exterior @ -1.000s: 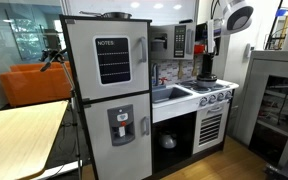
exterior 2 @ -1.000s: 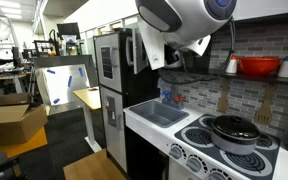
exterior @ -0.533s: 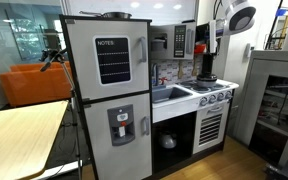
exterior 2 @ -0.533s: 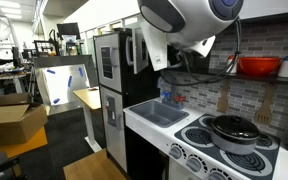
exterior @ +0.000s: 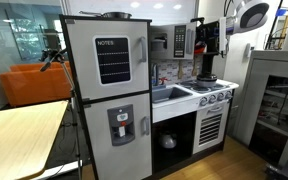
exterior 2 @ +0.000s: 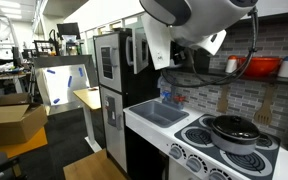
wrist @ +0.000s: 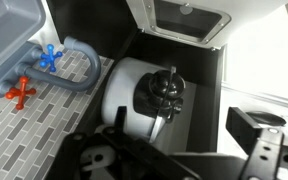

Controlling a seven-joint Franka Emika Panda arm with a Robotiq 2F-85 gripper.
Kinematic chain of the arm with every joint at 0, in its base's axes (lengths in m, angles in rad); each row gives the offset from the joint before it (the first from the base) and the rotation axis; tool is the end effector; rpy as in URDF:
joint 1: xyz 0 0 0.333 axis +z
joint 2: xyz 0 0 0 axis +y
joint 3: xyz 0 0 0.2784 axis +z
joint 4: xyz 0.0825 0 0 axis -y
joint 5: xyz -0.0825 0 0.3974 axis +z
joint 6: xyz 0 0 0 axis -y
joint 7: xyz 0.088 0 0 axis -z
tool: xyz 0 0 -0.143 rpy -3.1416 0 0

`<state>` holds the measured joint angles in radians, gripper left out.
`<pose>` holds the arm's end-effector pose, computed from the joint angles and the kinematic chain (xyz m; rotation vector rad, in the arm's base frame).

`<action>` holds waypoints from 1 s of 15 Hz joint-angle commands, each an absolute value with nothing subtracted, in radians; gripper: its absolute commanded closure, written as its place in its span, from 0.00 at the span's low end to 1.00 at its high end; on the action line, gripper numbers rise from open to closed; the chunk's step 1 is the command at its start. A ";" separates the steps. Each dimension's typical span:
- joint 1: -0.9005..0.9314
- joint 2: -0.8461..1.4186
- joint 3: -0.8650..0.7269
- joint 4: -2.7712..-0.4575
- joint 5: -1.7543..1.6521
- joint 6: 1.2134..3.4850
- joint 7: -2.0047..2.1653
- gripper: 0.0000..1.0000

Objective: Move the pot from the sink to the top cabinet then close the cabinet door

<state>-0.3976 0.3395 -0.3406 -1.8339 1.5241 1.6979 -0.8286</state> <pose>0.5592 -0.3144 0.3427 -1.7883 0.4965 -0.7537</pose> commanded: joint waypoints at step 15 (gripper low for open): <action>-0.396 -0.143 -0.408 -2.224 1.015 1.831 -0.714 0.00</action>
<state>-0.4011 -0.0390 -0.4308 -2.1593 1.1331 1.7238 -0.7560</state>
